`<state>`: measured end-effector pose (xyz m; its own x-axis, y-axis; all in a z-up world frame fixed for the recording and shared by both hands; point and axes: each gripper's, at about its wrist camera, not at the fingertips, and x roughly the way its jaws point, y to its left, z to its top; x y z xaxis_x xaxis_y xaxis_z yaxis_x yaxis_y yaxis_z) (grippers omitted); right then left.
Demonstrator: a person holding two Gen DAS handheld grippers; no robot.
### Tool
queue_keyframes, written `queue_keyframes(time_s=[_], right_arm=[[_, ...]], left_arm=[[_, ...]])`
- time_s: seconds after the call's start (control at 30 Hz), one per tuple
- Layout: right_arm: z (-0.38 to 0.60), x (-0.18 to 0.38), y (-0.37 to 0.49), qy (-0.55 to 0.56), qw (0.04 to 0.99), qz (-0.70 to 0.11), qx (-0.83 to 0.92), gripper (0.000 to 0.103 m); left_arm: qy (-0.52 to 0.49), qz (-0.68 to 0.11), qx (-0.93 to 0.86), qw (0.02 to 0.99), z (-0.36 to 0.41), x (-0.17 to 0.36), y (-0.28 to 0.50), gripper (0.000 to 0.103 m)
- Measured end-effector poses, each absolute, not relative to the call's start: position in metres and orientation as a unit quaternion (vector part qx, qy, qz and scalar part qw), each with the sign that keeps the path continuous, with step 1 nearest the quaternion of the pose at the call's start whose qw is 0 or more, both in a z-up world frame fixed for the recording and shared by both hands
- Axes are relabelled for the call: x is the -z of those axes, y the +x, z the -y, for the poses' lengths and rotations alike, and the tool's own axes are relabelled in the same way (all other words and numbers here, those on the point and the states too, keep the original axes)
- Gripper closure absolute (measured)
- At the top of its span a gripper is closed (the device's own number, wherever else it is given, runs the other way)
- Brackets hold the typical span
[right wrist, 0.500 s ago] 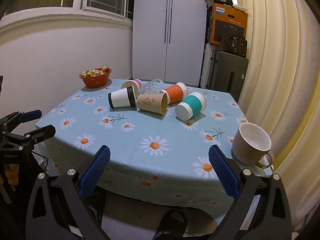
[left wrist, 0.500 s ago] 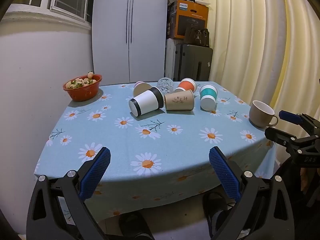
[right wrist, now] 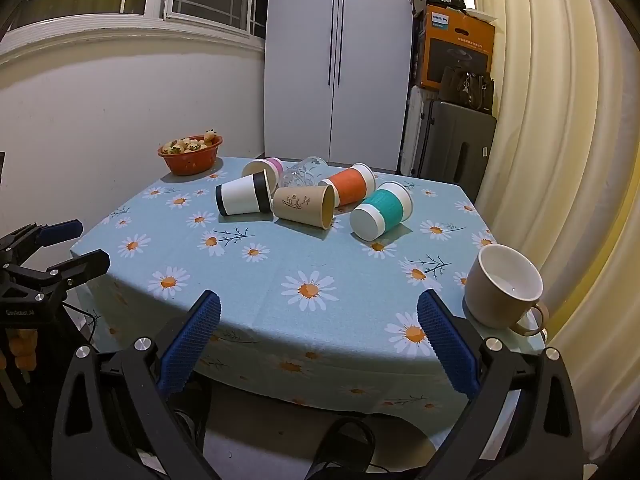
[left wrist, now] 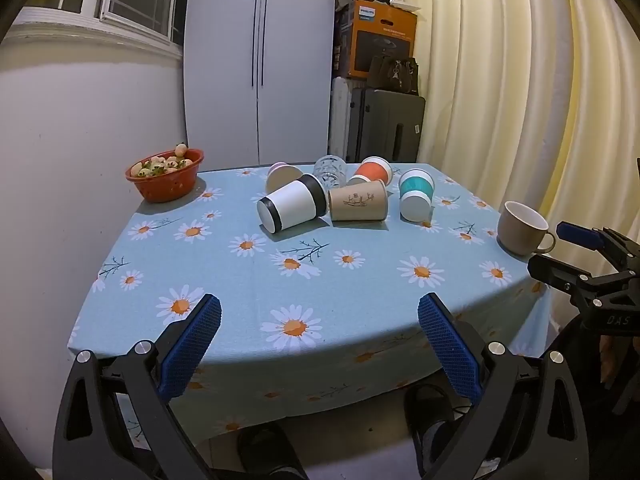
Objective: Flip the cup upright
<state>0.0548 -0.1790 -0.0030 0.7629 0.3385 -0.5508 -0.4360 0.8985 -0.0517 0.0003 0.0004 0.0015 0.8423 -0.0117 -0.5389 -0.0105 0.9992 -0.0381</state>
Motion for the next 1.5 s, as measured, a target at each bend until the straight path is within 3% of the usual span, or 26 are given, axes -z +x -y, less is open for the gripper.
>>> queue_keyframes(time_s=[1.5], right_arm=[[0.1763, 0.0052, 0.0551, -0.091, 0.933, -0.278, -0.208, 0.005]], left_arm=[[-0.03, -0.283, 0.003, 0.959, -0.0031, 0.0001, -0.0006, 0.006]])
